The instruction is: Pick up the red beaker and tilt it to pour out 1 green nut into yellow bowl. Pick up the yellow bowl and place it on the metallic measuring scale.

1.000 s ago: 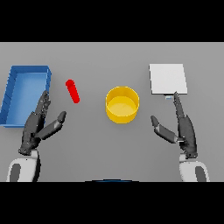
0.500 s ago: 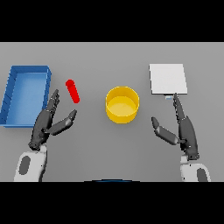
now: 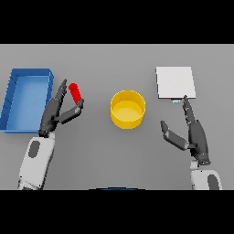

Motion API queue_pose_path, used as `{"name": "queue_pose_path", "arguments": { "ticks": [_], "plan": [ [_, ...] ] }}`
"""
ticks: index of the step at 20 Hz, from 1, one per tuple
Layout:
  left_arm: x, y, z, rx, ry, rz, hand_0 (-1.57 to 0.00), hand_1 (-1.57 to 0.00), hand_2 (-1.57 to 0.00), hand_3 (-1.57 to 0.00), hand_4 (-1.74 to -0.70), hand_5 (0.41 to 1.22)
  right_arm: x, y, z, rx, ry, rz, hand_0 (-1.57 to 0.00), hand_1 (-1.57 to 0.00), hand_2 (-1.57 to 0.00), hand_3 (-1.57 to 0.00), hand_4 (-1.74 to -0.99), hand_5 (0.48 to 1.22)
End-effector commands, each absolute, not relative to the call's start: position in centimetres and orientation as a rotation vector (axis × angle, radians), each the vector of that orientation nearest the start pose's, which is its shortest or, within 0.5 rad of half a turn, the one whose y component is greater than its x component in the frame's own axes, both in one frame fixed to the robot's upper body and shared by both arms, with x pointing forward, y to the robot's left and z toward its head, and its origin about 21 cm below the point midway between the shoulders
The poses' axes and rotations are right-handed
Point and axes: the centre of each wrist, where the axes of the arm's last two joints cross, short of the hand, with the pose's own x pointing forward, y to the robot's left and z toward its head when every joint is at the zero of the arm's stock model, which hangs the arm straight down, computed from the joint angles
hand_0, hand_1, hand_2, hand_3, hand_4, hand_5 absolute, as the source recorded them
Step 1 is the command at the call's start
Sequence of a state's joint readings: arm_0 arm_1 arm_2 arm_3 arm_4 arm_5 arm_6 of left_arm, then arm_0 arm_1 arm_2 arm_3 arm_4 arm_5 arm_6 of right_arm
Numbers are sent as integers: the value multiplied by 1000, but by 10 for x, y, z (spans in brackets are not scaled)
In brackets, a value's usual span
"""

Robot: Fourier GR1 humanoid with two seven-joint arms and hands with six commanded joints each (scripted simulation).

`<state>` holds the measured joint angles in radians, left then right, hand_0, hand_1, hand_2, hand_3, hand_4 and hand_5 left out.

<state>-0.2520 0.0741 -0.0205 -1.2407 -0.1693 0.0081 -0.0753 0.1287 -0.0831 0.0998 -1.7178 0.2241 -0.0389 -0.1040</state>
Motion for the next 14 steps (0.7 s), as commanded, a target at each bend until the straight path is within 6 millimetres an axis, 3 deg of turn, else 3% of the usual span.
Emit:
{"name": "queue_pose_path", "arguments": {
  "ticks": [1,8,14],
  "plan": [
    [312,218,-21,108,-1542,-286,1,1,1,1,-1276,680,215,-233,7,-207,-1689,262,1,1,1,1,-1267,635],
    [335,203,-19,113,-1517,-314,1,1,1,1,-1293,686,212,-232,7,-216,-1692,260,1,1,1,1,-1267,644],
    [350,203,-18,84,-1525,-306,1,1,1,1,-1309,688,209,-233,5,-205,-1684,242,1,1,1,1,-1269,640]
  ]
}}
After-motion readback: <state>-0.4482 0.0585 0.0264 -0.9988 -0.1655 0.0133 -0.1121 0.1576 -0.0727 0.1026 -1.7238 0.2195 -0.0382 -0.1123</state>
